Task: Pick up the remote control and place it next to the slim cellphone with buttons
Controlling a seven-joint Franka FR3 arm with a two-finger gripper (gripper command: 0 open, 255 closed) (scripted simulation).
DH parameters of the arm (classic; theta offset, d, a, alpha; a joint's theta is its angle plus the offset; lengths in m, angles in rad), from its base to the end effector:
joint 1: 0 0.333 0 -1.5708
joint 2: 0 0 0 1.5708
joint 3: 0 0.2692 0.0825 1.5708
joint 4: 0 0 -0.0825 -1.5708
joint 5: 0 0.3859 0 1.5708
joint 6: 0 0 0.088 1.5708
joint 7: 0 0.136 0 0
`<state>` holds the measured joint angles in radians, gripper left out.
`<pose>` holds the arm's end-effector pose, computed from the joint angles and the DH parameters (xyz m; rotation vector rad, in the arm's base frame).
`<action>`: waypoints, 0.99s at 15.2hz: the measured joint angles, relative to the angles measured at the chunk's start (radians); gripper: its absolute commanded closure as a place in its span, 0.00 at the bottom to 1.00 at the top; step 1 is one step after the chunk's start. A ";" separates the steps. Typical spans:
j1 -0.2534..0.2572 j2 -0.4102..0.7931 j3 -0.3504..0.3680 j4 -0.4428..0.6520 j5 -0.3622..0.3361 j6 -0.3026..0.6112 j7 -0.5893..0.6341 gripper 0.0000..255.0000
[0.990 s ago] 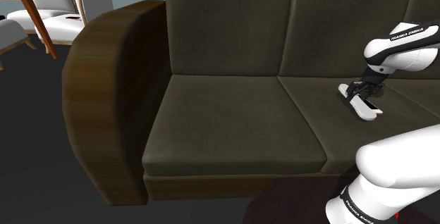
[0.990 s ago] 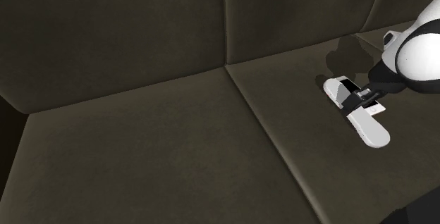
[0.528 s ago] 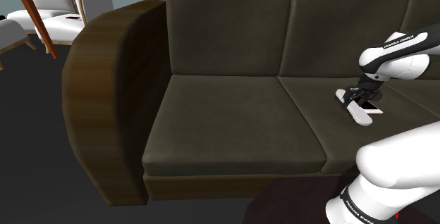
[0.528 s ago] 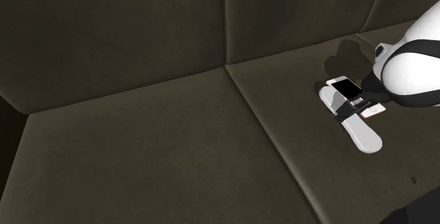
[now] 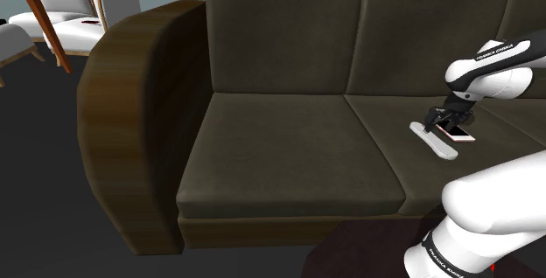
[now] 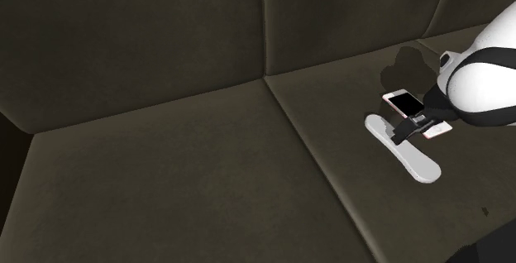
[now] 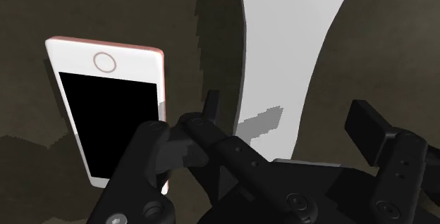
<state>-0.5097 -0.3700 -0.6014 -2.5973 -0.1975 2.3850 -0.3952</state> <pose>0.2107 -0.3895 0.2964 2.9883 -0.8550 0.1931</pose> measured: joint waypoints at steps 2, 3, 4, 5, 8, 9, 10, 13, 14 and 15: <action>0.000 0.000 0.000 0.000 0.000 0.000 0.000 0.00; 0.000 0.000 0.000 0.000 0.000 0.000 0.000 0.00; 0.000 0.000 0.000 0.000 0.000 0.000 0.000 0.00; -0.005 -0.015 0.006 0.007 -0.005 -0.020 0.004 0.00; -0.019 -0.072 0.030 0.050 -0.017 -0.117 0.014 0.00; -0.023 -0.088 0.038 0.054 -0.021 -0.137 0.020 0.00; -0.024 -0.094 0.041 0.054 -0.023 -0.143 0.023 0.00; -0.026 -0.099 0.044 0.057 -0.024 -0.152 0.024 0.00; -0.026 -0.099 0.044 0.057 -0.024 -0.153 0.024 0.00; -0.026 -0.100 0.044 0.058 -0.024 -0.154 0.024 0.00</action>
